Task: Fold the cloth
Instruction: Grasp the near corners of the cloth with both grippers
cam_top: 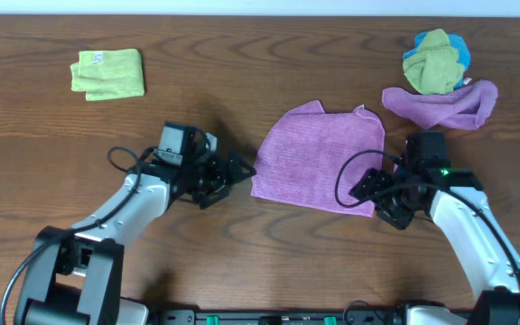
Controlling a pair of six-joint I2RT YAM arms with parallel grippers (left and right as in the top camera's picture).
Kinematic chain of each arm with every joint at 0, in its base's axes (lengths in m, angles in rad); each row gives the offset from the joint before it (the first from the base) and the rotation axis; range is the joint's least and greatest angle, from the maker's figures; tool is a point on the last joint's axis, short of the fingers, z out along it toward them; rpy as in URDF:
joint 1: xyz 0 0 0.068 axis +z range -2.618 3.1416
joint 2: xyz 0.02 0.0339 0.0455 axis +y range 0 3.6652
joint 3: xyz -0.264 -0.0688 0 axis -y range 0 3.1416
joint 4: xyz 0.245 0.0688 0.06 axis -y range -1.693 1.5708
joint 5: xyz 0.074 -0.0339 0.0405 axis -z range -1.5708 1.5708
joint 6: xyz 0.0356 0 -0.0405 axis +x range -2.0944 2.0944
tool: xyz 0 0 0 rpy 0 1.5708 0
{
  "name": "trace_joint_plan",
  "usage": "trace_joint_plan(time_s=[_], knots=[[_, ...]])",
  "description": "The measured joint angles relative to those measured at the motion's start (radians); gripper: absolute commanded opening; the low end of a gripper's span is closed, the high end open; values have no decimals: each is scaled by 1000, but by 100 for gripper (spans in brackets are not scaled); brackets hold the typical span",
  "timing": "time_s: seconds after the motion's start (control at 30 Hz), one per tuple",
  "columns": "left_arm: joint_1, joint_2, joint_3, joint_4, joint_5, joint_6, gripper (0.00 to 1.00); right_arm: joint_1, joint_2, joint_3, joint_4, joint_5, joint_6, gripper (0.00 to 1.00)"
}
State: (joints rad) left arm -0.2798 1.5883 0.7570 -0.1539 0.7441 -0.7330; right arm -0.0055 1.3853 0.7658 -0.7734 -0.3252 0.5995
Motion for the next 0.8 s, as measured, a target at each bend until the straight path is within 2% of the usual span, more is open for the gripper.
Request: trace_joint_plan(time_s=[0.33,0.7,0.8], knots=[[-52,159,0,214,36,-98,95,0,0,-26,35,40,19,77],[-77,204,1,335,71,-156,95,0,22,-29,104,98,26,76],[-100,205,1,343,70,-160,99,0,58,-29,120,99,28,76]])
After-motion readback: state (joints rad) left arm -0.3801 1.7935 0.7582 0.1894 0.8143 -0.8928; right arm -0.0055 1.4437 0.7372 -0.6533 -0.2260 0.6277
